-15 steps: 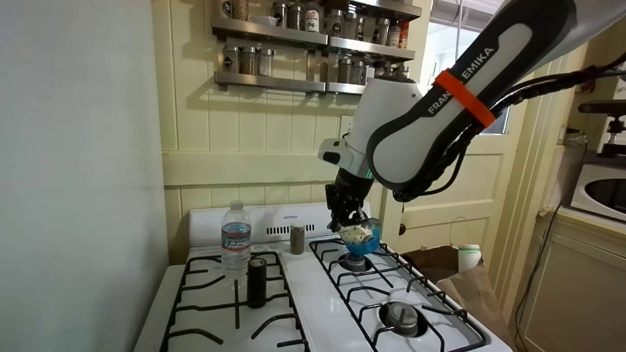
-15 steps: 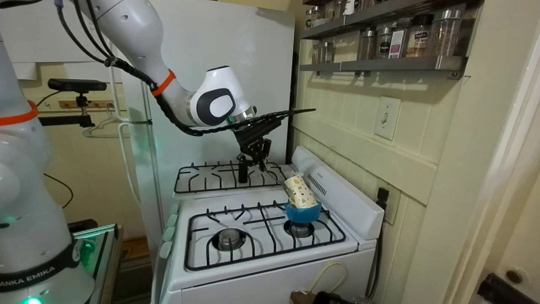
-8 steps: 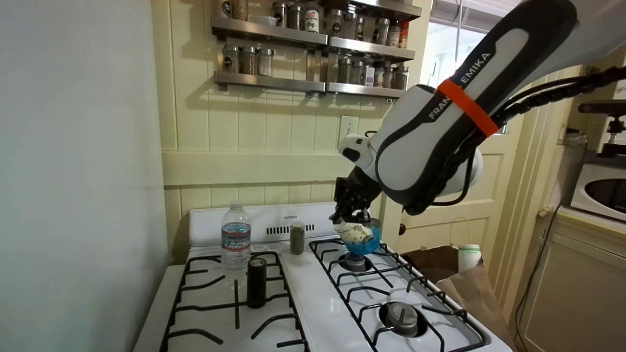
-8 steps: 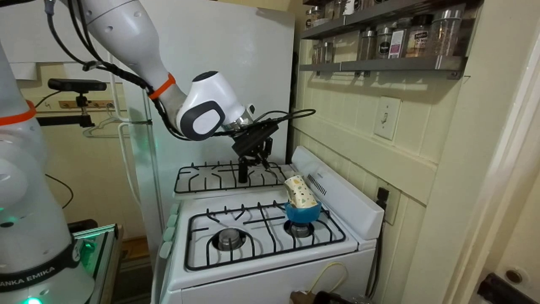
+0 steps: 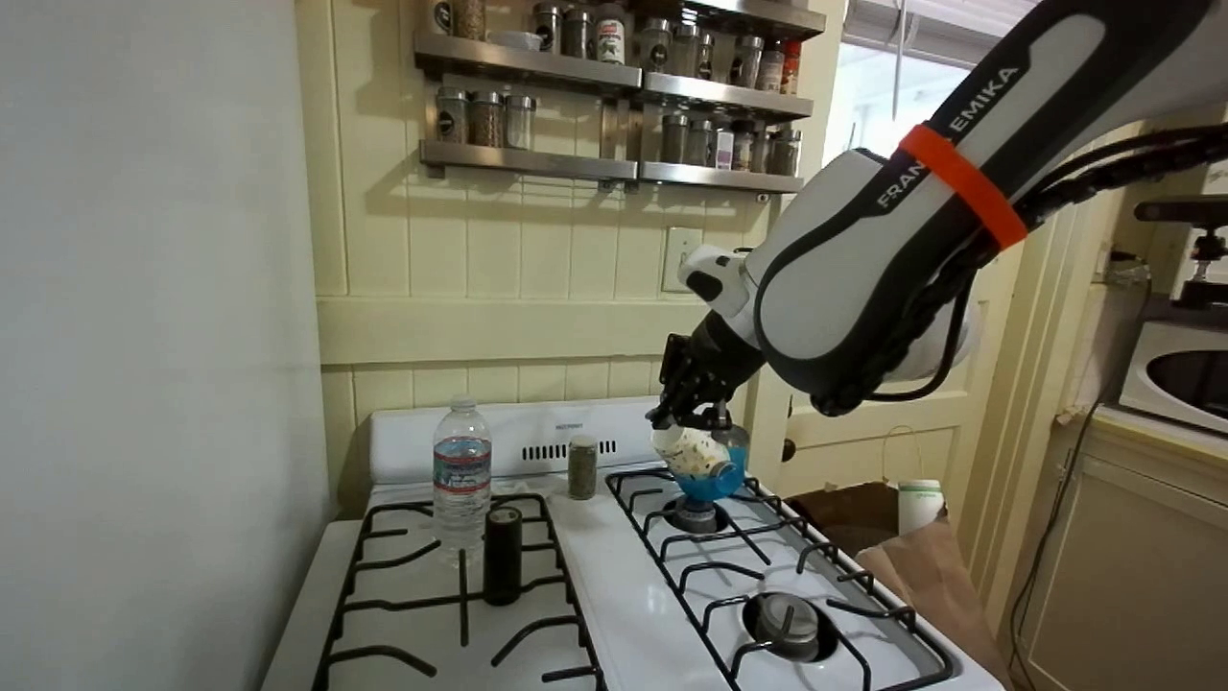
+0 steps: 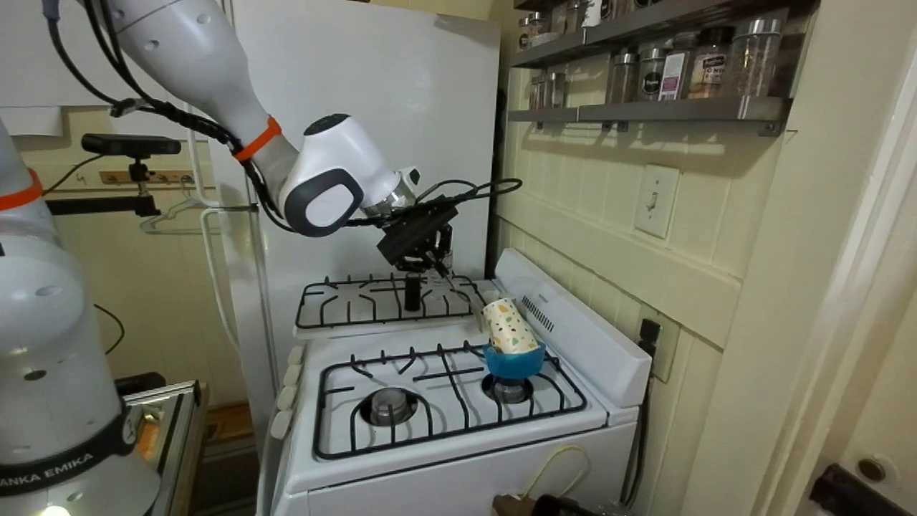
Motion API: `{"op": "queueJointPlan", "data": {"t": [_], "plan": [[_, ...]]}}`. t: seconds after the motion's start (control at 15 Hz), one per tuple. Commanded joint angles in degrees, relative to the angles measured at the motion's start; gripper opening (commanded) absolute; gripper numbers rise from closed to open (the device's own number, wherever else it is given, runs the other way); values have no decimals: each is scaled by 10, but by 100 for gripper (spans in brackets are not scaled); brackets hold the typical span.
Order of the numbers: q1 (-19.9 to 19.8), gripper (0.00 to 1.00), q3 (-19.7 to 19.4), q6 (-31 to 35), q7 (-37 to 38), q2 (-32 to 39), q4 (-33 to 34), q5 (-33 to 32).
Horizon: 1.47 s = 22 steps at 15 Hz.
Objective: Move the spoon slightly backwards
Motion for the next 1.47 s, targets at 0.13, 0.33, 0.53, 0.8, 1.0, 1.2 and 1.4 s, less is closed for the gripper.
{"op": "queueJointPlan", "data": {"t": [0.13, 0.33, 0.53, 0.8, 1.0, 1.2, 1.4], "plan": [[85, 1, -56, 48, 8, -27, -19, 26], [147, 1, -139, 104, 65, -56, -38, 6], [121, 1, -161, 145, 117, -37, -33, 26], [147, 1, -223, 182, 176, -30, -23, -3], [193, 1, -282, 197, 225, -38, -21, -63], [226, 1, -331, 211, 273, -22, -18, -95], [211, 1, -321, 191, 259, -24, -18, -72]]}}
